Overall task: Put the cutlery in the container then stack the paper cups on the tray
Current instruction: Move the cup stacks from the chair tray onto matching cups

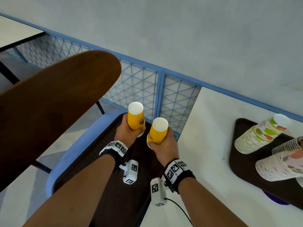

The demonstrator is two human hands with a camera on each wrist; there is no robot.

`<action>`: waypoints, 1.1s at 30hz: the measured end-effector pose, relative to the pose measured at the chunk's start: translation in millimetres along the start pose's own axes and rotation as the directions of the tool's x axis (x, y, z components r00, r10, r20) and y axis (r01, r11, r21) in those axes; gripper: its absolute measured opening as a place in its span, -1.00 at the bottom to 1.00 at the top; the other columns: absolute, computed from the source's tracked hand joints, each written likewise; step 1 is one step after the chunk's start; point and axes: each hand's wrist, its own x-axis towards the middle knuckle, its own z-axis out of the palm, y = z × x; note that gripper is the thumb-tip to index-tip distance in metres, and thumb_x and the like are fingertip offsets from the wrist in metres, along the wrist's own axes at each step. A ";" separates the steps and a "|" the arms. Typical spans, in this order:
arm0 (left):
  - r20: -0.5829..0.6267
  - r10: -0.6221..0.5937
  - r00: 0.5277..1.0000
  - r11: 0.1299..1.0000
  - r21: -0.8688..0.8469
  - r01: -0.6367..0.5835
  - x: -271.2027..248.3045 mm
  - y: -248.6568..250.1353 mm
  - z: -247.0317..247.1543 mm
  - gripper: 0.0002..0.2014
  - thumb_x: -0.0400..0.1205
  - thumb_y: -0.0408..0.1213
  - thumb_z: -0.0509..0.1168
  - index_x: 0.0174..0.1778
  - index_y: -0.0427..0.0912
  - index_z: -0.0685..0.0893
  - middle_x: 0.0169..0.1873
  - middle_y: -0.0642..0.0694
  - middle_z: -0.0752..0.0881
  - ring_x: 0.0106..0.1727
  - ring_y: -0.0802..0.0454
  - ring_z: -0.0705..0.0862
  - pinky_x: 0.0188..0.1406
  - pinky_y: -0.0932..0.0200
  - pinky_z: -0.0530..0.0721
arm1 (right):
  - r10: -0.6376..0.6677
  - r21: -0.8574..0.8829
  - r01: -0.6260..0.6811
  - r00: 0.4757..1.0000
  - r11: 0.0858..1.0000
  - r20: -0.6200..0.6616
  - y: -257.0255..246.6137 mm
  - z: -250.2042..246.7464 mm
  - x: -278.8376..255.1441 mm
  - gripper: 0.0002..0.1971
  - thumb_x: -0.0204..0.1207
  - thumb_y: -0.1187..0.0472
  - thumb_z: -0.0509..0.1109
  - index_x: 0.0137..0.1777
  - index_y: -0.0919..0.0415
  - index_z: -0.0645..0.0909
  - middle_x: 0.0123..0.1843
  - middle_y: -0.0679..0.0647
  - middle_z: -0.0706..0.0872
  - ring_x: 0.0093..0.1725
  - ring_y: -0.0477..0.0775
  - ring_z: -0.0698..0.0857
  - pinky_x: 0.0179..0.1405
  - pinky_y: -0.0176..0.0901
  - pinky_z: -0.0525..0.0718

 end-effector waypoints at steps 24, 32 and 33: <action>0.338 0.047 0.940 0.997 0.038 -0.063 -267.5 153.3 136.8 -0.37 0.37 -0.07 0.72 0.30 0.12 0.58 -0.02 0.07 0.83 0.07 -0.12 0.79 0.14 -0.07 0.63 | 0.314 0.104 -0.297 0.890 0.949 -0.331 47.9 -366.4 -199.9 -0.41 0.29 0.01 0.66 0.24 -0.26 0.43 0.04 -0.19 0.76 0.00 -0.15 0.76 -0.03 -0.17 0.77; 0.417 0.072 0.906 0.994 0.049 -0.102 -328.3 209.1 220.3 -0.37 0.42 -0.15 0.68 0.32 0.19 0.51 0.01 0.12 0.80 0.05 -0.06 0.76 0.02 0.02 0.61 | 0.302 0.053 -0.330 0.773 0.943 -0.558 101.5 -518.4 -193.2 -0.31 0.32 0.02 0.69 0.39 -0.07 0.41 0.13 -0.09 0.73 0.07 0.04 0.73 -0.03 -0.10 0.66; 0.422 0.079 0.903 0.993 0.050 -0.111 -332.2 214.6 228.1 -0.36 0.42 -0.15 0.68 0.33 0.20 0.51 0.02 0.13 0.79 0.05 -0.04 0.76 0.02 0.05 0.61 | 0.299 0.053 -0.328 0.768 0.943 -0.567 108.7 -529.1 -186.8 -0.29 0.32 0.02 0.69 0.41 -0.07 0.40 0.15 -0.09 0.73 0.09 0.04 0.73 0.00 -0.07 0.68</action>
